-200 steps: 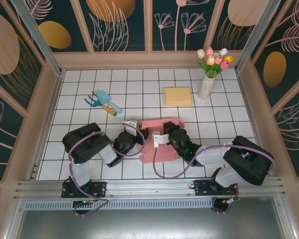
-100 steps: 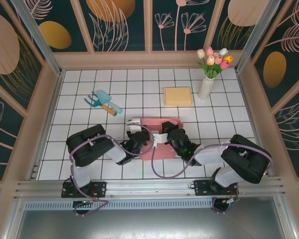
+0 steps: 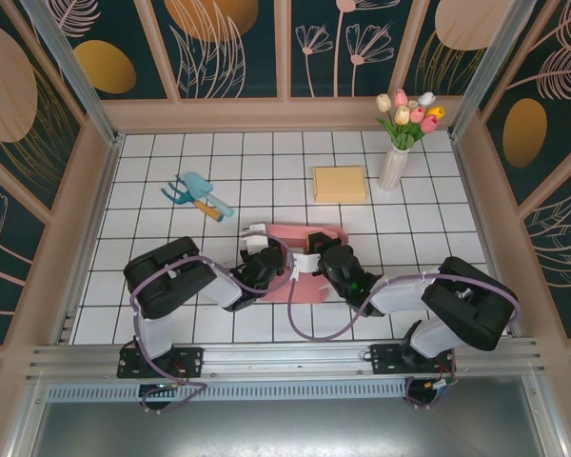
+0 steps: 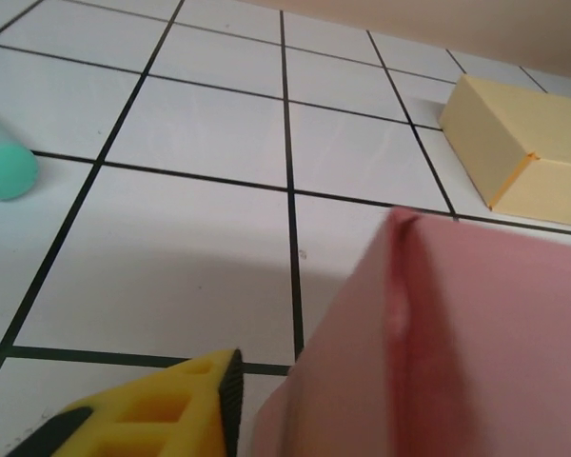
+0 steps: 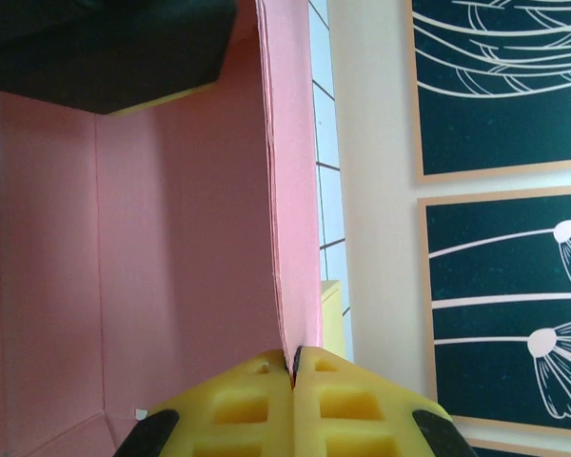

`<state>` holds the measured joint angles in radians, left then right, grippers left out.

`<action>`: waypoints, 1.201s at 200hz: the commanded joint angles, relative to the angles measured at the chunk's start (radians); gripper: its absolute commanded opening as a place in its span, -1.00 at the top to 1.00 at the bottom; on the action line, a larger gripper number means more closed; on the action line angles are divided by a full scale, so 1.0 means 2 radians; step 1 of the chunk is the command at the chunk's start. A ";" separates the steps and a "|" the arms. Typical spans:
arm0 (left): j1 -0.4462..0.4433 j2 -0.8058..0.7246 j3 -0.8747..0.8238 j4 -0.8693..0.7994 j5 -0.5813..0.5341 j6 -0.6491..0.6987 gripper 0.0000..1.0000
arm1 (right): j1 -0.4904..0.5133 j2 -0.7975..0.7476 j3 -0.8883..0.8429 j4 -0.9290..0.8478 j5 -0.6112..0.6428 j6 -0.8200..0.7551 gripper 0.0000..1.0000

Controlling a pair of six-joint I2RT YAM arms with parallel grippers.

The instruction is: Fold the paper box

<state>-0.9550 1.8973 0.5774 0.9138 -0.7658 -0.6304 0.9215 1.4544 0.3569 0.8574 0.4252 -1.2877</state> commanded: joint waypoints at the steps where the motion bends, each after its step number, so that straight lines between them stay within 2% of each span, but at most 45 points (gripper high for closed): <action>1: 0.016 0.015 0.001 -0.046 0.028 0.010 0.22 | -0.005 0.009 -0.020 -0.044 -0.002 0.027 1.00; 18: 0.016 0.013 0.007 -0.064 0.041 0.016 0.20 | -0.006 0.011 -0.020 -0.044 -0.005 0.031 1.00; 38: 0.015 0.010 0.004 -0.066 0.033 0.023 0.21 | -0.005 0.012 -0.021 -0.043 -0.006 0.034 1.00; 78: 0.016 0.026 0.024 -0.080 -0.022 0.031 0.36 | -0.005 0.013 -0.024 -0.041 -0.009 0.040 1.00; 96: 0.016 0.034 0.026 -0.067 -0.056 0.027 0.36 | -0.006 0.014 -0.024 -0.042 -0.009 0.041 1.00; 110: 0.016 0.039 0.031 -0.069 -0.080 0.018 0.47 | -0.009 0.017 -0.024 -0.041 -0.009 0.043 1.00; 132: 0.016 0.047 0.064 -0.170 -0.152 -0.045 0.77 | -0.013 0.018 -0.023 -0.042 -0.005 0.043 1.00; 146: 0.016 0.045 0.059 -0.185 -0.172 -0.069 0.86 | -0.015 0.017 -0.022 -0.044 -0.004 0.044 1.00; 193: 0.018 0.029 0.060 -0.193 -0.131 -0.067 0.82 | -0.015 0.021 -0.021 -0.046 -0.004 0.055 1.00; 230: 0.018 -0.006 0.022 -0.105 -0.040 -0.007 0.54 | -0.016 0.021 -0.018 -0.050 -0.004 0.065 1.00; 240: 0.019 -0.019 0.008 -0.078 -0.020 0.005 0.39 | -0.016 0.021 -0.016 -0.051 -0.003 0.065 1.00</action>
<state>-0.9565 1.9190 0.6636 0.7219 -0.7879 -0.6456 0.8860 1.4746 0.3462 0.8864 0.4099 -1.1969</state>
